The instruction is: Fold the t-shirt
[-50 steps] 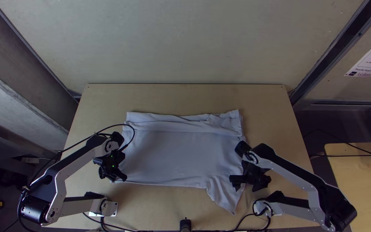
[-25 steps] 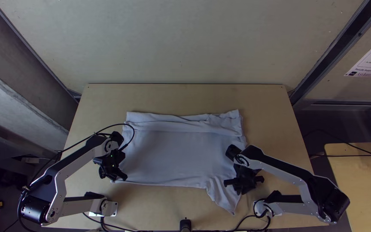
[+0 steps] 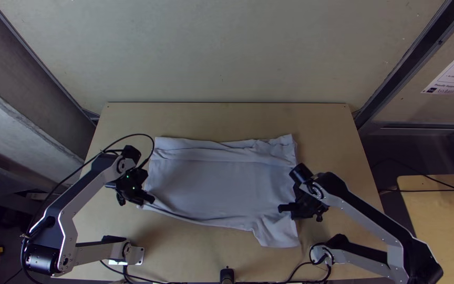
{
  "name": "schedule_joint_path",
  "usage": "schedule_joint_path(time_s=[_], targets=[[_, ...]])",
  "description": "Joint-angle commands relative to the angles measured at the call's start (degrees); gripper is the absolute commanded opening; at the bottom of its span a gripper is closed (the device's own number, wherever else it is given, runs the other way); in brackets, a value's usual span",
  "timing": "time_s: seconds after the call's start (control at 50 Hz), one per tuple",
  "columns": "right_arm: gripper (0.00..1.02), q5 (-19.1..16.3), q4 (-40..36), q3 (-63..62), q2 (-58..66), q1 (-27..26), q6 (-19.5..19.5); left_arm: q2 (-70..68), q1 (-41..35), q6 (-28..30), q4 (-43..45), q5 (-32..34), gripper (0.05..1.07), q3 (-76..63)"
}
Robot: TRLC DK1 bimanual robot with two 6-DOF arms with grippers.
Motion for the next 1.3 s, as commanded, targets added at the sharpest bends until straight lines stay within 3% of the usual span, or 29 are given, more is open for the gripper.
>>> schedule_joint_path(time_s=[0.0, 0.32, 0.7, 1.28], targets=[[0.03, 1.18, -2.33, 1.69, -1.88, -2.39, -1.78, -1.03, 1.52, 1.27, -1.56, 1.12, 0.08, 2.6], [0.03, 4.34, -5.32, 6.26, -3.55, -13.02, -8.55, -1.03, 6.27, 4.7, -0.94, 2.26, 0.08, 6.46], [0.03, 6.19, -4.79, 17.51, 4.27, -15.92, -9.78, 3.54, 6.97, 3.03, 2.04, 4.19, 0.08, 18.15], [0.03, 8.21, 0.04, 34.48, 25.8, -20.05, -12.94, 20.41, 6.62, 2.33, 5.38, 4.98, 0.08, 33.18]])
